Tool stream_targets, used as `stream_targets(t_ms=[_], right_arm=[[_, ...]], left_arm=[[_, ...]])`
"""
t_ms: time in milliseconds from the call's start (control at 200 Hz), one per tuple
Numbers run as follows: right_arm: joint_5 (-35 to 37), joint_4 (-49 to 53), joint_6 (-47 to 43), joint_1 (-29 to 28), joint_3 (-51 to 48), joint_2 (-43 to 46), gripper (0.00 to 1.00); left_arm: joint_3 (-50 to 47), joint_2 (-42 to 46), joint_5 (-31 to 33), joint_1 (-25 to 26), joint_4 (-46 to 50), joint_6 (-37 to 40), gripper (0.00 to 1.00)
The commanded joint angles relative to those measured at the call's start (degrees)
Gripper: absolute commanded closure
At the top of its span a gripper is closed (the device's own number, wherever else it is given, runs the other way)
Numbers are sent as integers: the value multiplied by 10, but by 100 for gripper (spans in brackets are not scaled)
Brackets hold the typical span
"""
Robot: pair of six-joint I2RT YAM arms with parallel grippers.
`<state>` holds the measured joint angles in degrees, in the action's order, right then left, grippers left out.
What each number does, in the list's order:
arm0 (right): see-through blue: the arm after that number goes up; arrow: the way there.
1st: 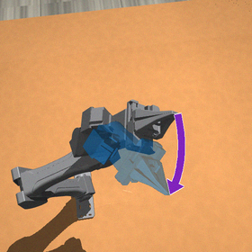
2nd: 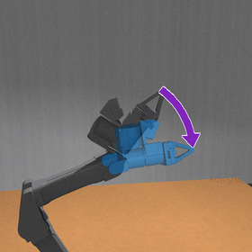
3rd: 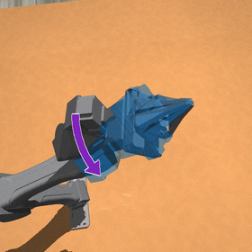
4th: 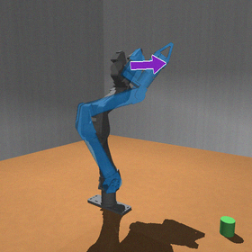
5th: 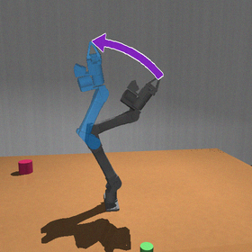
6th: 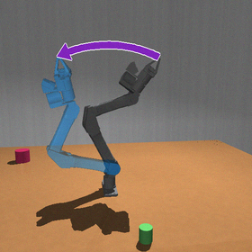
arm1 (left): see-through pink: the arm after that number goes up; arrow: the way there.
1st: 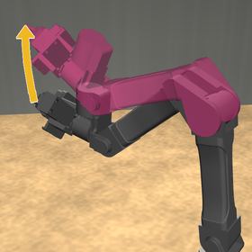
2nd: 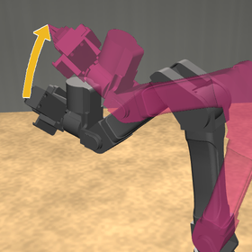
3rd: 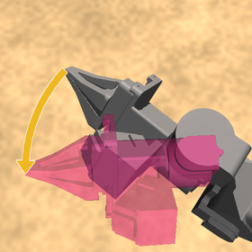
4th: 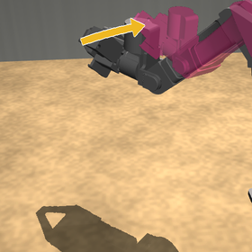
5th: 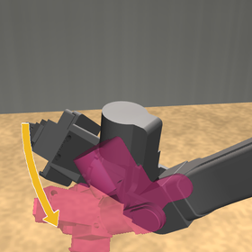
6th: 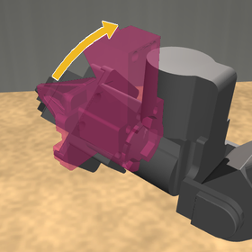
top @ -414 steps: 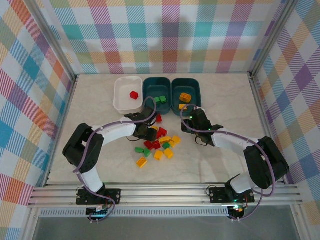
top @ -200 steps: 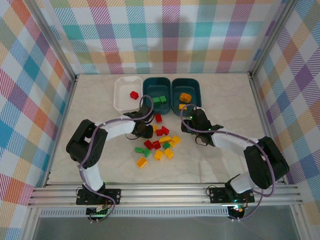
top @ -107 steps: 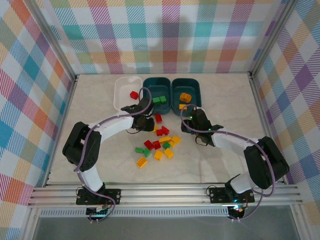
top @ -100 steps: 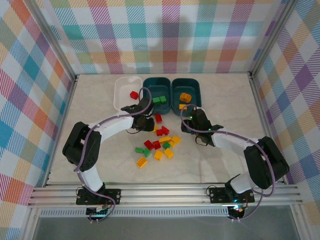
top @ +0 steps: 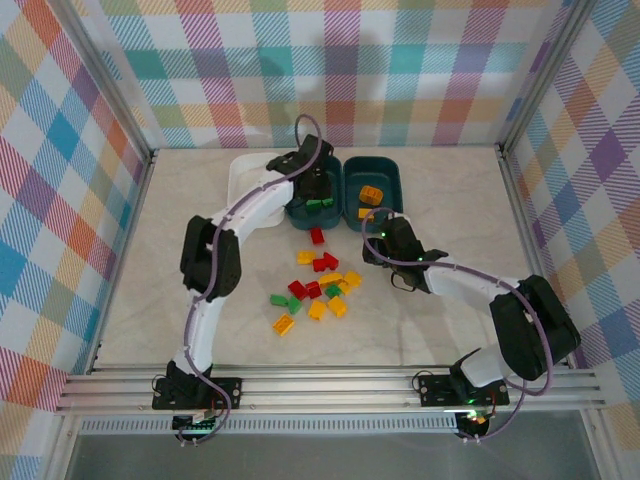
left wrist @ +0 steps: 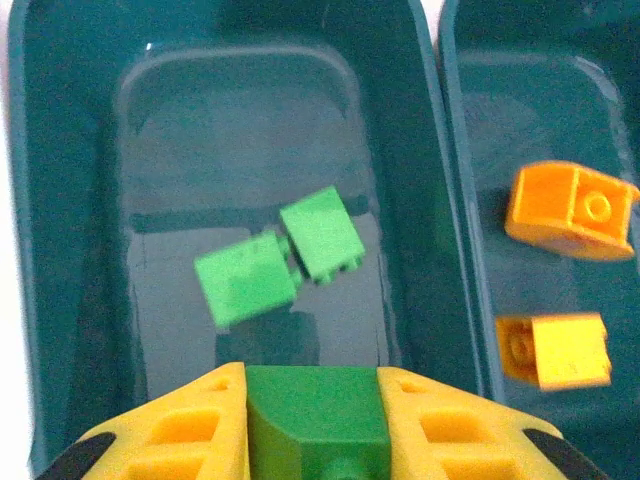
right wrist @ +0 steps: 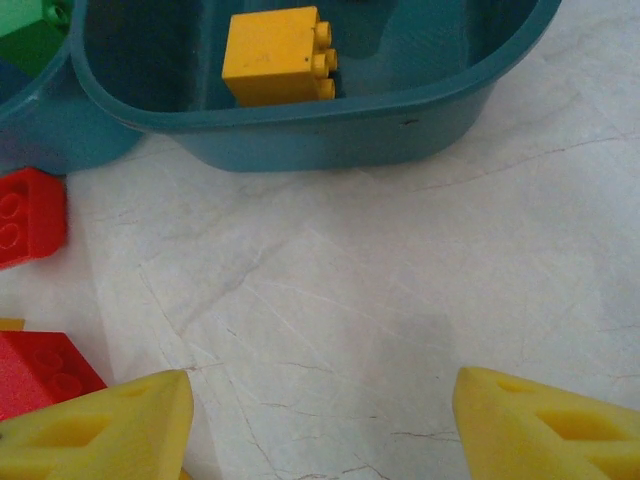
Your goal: Sort the legos into containers by color
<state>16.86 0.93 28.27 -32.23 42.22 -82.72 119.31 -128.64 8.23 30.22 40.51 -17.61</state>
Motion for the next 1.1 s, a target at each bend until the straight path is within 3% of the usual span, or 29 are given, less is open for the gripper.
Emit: stream_targets(t_ms=[0,255,360,590,765,945,1095], right_arm=[[0,-8,5,2,-3,22,30],[6,-11,-1,2,-11,32,27],[7,-9,-3,1,-12,41,27],[12,-5,-10,1,-23,85,27],[-31,-21,-46,-21,-21,89,27],[-52,9,-95,-104,57,-13,27],[-76,24,-73,-127,108,-92,27]], left_arm=[[93,-56,-1,-9,77,15,69],[211,-117,-34,-8,105,5,62],[215,-119,-30,-9,106,-2,43],[179,-76,-18,-9,126,-3,41],[-87,135,5,-10,3,-33,39],[-440,374,45,-28,-81,-143,22],[-666,543,62,-48,-84,-219,16]])
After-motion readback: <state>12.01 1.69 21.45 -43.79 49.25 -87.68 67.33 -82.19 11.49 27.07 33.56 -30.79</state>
